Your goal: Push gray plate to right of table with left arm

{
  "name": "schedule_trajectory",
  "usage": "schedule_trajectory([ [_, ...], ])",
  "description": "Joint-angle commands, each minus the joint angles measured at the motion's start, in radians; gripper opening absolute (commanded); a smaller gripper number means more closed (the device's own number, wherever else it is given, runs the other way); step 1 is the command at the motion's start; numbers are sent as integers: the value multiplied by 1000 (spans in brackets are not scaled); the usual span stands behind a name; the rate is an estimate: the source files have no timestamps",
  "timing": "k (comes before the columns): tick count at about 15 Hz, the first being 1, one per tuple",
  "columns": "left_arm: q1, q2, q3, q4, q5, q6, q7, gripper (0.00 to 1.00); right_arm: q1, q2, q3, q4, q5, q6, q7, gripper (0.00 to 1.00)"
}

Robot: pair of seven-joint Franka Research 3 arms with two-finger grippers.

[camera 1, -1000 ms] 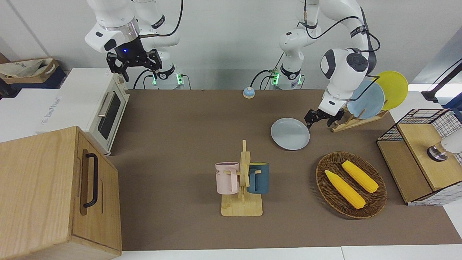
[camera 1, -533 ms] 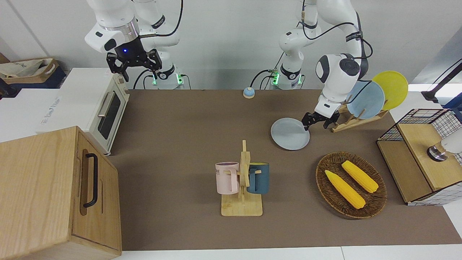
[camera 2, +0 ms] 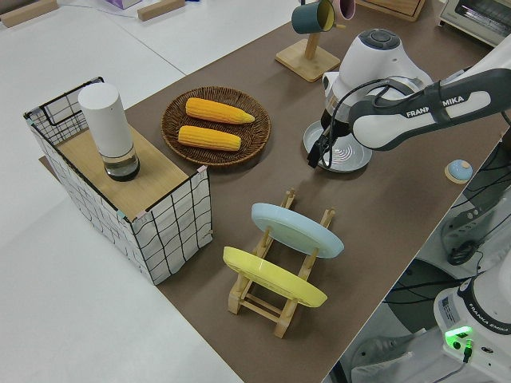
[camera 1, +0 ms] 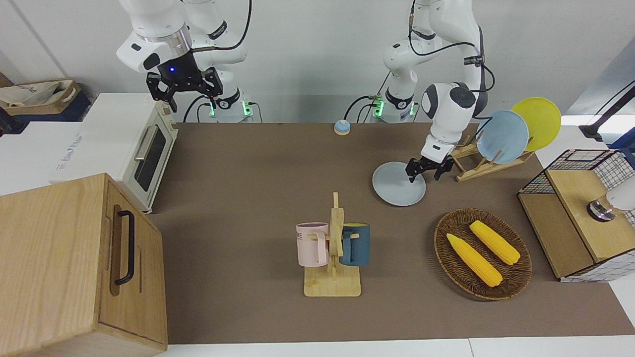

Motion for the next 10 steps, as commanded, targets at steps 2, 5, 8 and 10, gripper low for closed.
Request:
schedule_trajectory([
  [2, -29, -36, 9, -56, -28, 49, -12, 943, -20, -6, 15, 4, 10, -14, 0, 983],
  [5, -27, -25, 9, -58, -28, 65, -10, 906, -20, -6, 15, 4, 10, -13, 1, 983],
  [8, -27, -25, 9, -58, -28, 66, -10, 809, -20, -6, 15, 4, 10, -13, 0, 983],
  [10, -27, -22, 9, -58, -28, 74, -13, 722, -20, -6, 15, 4, 10, -13, 0, 983],
])
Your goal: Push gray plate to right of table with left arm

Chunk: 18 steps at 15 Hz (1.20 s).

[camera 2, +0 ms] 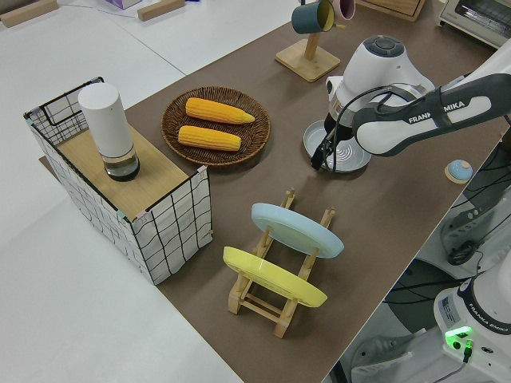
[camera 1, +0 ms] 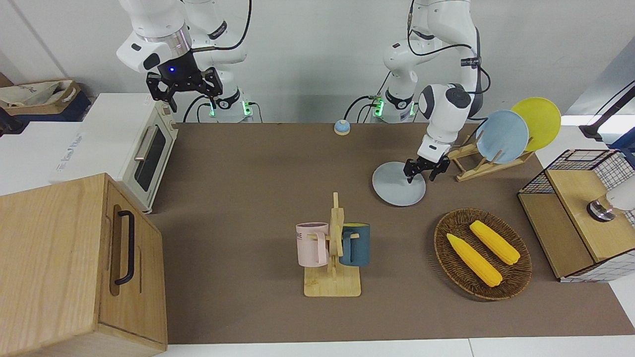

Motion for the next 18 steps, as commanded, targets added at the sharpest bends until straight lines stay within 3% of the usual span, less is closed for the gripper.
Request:
schedule_trajectory([
  [1, -18, -22, 9, -33, -17, 42, -17, 721, -20, -6, 13, 4, 10, -13, 0, 983],
  [3, -18, -13, 9, -35, -17, 49, -23, 686, -20, -6, 13, 4, 10, -13, 0, 983],
  [5, -16, -8, 9, -38, -17, 57, -23, 580, -20, -6, 15, 4, 10, -13, 1, 983],
  [9, -15, 3, 9, -39, -17, 71, -23, 569, -20, -6, 15, 4, 10, -13, 1, 983],
  [13, -16, 4, 9, -39, -17, 71, -23, 328, -20, -6, 15, 4, 10, -13, 0, 983],
  [16, -16, 6, 9, -41, -17, 71, -23, 15, -20, -6, 15, 4, 10, -13, 0, 983],
  [18, -16, 6, 9, -41, -17, 71, -23, 0, -20, -6, 15, 4, 10, -13, 1, 983],
])
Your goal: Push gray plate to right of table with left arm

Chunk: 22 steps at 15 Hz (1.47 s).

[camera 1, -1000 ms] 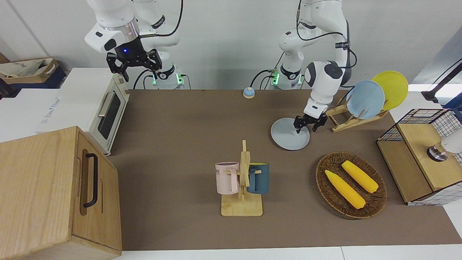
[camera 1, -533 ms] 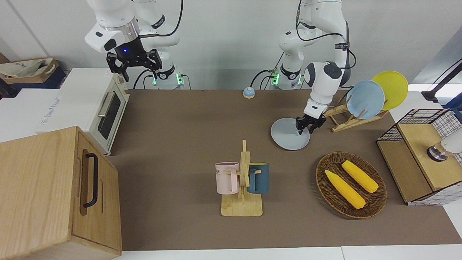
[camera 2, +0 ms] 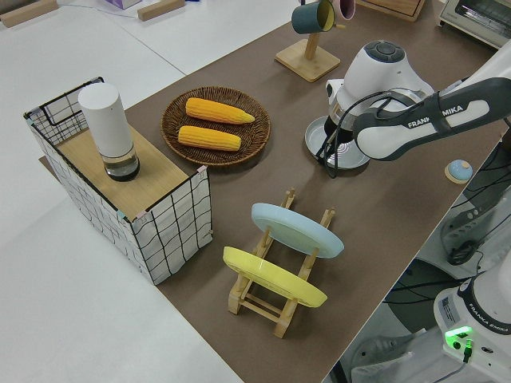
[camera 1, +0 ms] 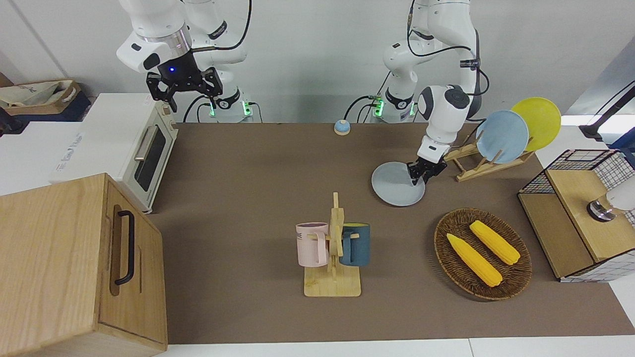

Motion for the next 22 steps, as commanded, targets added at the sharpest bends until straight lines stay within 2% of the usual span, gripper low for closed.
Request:
schedule_trajectory([
  [1, -15, 1, 10, -23, -14, 33, -8, 0, -20, -6, 15, 4, 10, -13, 1, 983],
  [9, -40, 2, 10, -23, -14, 32, -29, 0, -20, -6, 13, 4, 10, -13, 0, 983],
  [13, -105, 2, 10, -22, -9, 28, -197, 0, -20, -6, 13, 4, 10, -13, 1, 983],
  [22, -240, 2, 10, -17, 0, 27, -411, 0, -20, -6, 15, 4, 10, -13, 1, 983],
])
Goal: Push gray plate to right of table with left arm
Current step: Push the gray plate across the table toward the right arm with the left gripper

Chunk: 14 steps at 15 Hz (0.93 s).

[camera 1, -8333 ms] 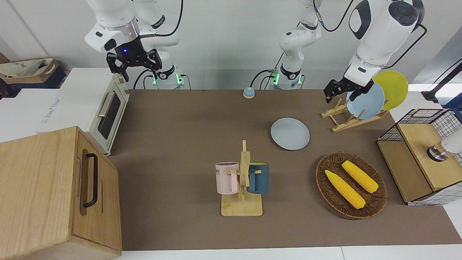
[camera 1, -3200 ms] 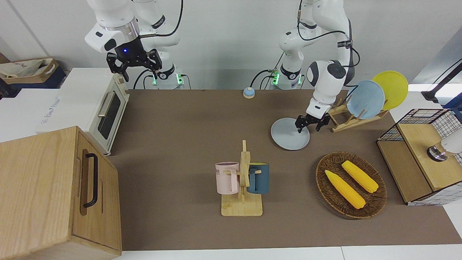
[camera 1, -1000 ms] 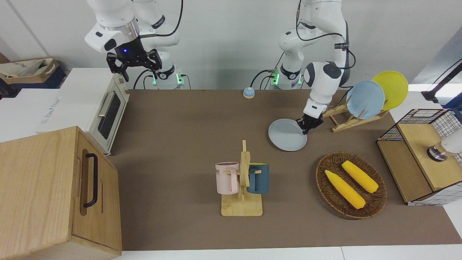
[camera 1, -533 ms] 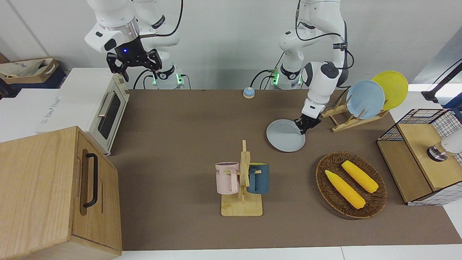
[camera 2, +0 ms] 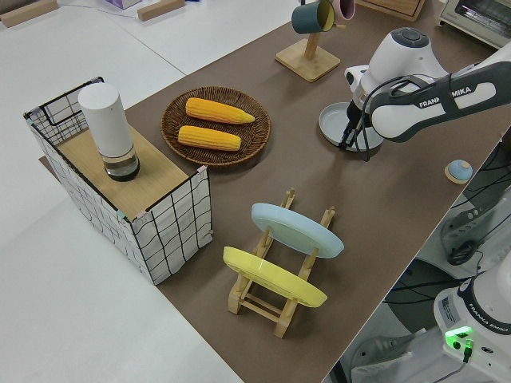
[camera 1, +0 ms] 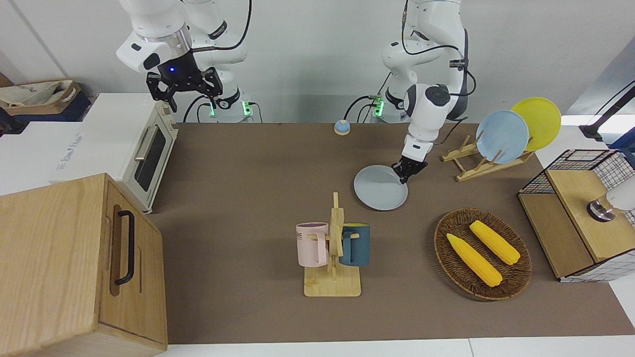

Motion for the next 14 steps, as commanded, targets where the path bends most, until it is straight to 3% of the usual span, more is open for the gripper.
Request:
schedule_trajectory([
  [1, -72, 6, 8, -16, 1, 16, -93, 0, -20, -6, 15, 4, 10, -13, 0, 983],
  [9, -178, 7, 8, 2, 38, 9, -301, 0, -20, -6, 15, 4, 10, -14, 0, 983],
  [14, -256, 33, 8, 30, 113, 4, -488, 0, -20, -6, 15, 4, 10, -13, 1, 983],
])
